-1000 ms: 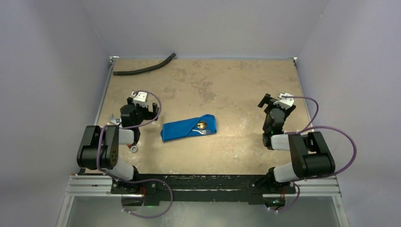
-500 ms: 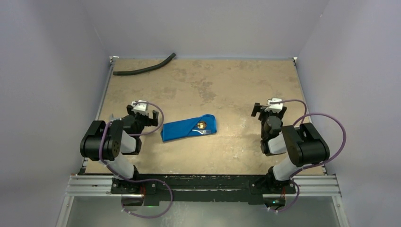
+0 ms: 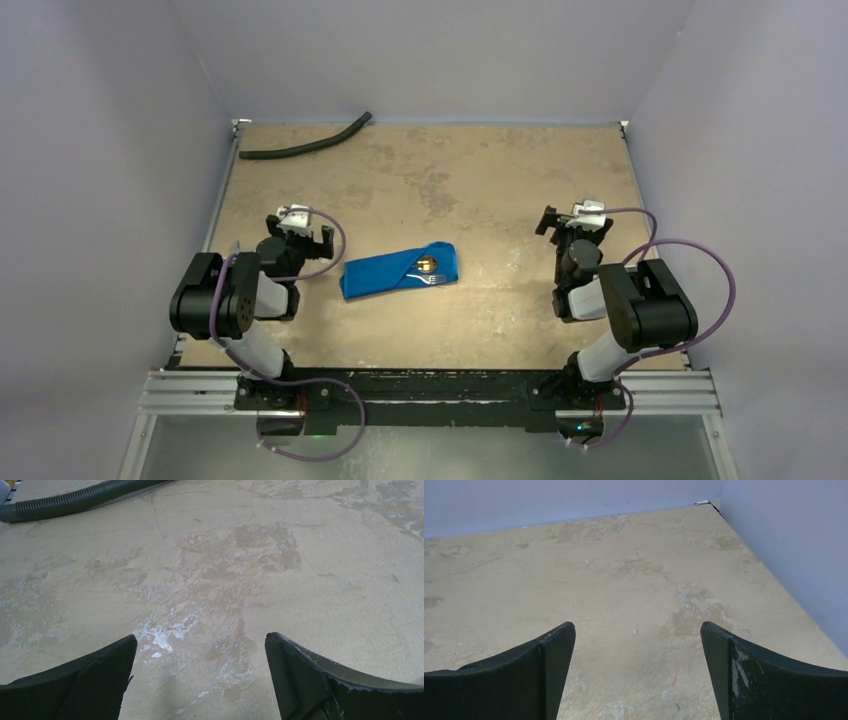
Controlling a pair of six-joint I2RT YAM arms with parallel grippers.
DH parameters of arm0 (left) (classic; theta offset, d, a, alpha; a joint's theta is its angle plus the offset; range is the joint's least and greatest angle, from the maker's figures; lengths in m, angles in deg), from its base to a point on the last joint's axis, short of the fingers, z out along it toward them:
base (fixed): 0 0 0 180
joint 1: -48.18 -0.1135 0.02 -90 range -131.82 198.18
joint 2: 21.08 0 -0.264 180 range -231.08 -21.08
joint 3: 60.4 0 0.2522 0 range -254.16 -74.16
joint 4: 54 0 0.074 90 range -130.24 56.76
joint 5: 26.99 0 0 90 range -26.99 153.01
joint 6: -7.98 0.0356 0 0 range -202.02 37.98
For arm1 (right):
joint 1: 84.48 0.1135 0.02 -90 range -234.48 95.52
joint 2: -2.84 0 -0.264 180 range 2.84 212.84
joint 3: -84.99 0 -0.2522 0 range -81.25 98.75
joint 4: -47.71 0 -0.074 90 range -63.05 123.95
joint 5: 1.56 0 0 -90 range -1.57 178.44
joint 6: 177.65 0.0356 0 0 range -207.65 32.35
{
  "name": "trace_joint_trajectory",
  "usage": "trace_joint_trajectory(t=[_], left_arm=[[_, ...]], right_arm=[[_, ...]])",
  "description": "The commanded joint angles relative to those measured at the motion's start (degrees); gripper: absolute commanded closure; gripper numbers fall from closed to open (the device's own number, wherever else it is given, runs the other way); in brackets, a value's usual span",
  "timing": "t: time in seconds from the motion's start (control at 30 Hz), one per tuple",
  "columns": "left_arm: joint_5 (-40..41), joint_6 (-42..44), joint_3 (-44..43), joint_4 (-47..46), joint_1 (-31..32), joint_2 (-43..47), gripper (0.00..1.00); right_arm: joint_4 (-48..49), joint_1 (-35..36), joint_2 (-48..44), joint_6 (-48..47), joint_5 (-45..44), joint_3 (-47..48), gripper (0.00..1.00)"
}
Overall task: Fold the napkin into a case and place the utensils inside
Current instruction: Reset both arms
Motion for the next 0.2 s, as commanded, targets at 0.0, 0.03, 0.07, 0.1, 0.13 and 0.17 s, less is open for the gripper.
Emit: trace_joint_trajectory(t=[0.0,0.03,0.07,0.1,0.13,0.17], left_arm=[[0.4,-0.8,-1.2,-1.4,-0.2,-0.1,0.01],[0.4,-0.8,-1.3,-1.4,-0.2,-0.2,0.01],[0.4,-0.8,-1.4,-1.3,-0.2,-0.2,0.01],[0.5,-0.7,-1.4,-1.2,-0.1,-0.2,0.01],[0.5,-0.8,-1.3,-1.3,-0.1,-0.1,0.01],[0.4,-0.8,-1.1,-1.5,-0.1,0.0,0.01]], right_arm=[[4.3,-0.2,-0.7,0.1,0.3,0.3,0.02],[4.3,-0.2,-0.7,0.1,0.3,0.4,0.02],[4.3,-0.2,-0.7,0.1,0.3,0.4,0.02],[4.3,-0.2,-0.7,0.1,0.2,0.4,0.02],[4.3,-0.2,-0.7,0.1,0.3,0.4,0.02],[4.3,-0.2,-0.7,0.1,0.2,0.4,0.02]])
